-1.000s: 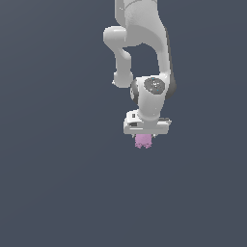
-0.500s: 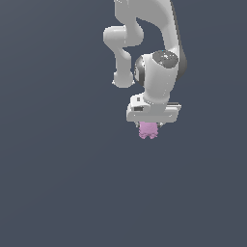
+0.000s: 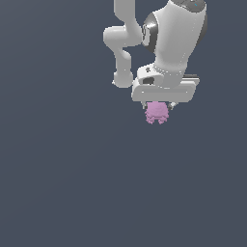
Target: Pick up the object and move it to a goal position.
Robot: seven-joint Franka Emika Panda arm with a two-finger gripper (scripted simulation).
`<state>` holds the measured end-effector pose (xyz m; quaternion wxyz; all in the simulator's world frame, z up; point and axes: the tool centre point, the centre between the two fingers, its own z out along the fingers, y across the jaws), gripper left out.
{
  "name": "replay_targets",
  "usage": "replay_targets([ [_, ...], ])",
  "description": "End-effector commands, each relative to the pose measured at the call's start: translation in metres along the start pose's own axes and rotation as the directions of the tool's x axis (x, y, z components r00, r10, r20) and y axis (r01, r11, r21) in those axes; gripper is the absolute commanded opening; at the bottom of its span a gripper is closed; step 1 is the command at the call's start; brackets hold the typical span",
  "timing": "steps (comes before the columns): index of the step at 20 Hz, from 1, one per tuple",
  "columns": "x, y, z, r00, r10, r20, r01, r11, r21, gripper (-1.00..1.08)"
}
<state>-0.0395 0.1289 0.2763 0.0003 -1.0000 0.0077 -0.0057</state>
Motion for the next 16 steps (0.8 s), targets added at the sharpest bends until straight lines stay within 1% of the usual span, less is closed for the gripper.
replay_targets([
  [1,-0.001,-0.004,-0.025,1.0,0.0,0.003,0.0,1.0,0.0,-1.0],
  [5,0.0,-0.009,-0.058,1.0,-0.001,0.007,0.001,1.0,-0.001,-1.0],
  [9,0.001,-0.013,-0.082,1.0,-0.001,0.009,0.001,1.0,-0.001,-1.0],
  [16,0.003,-0.017,-0.104,1.0,-0.002,0.011,0.002,1.0,-0.001,-1.0],
])
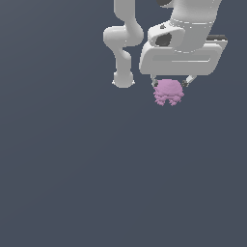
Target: Pick up the object and move it to a goal position.
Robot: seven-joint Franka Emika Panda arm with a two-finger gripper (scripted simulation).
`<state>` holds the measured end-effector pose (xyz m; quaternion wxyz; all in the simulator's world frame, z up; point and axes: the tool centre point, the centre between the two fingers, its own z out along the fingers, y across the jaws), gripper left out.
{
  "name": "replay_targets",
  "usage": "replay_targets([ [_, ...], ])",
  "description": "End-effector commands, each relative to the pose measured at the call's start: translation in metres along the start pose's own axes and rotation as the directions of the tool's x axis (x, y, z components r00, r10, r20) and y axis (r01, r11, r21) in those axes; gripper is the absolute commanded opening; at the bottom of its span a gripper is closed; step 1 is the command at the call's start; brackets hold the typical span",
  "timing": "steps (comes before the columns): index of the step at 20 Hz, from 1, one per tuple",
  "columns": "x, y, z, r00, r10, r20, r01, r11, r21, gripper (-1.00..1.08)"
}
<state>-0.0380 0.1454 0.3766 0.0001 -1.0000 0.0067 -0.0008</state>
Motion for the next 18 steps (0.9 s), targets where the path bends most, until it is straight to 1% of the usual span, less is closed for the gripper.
replay_targets([
  [1,0.001,-0.001,-0.004,1.0,0.0,0.002,0.0,1.0,0.0,-1.0],
  [7,0.001,-0.001,-0.006,1.0,0.0,0.001,0.0,1.0,0.0,-1.0],
  [18,0.01,0.002,-0.024,1.0,0.0,0.001,0.0,1.0,0.0,-1.0],
])
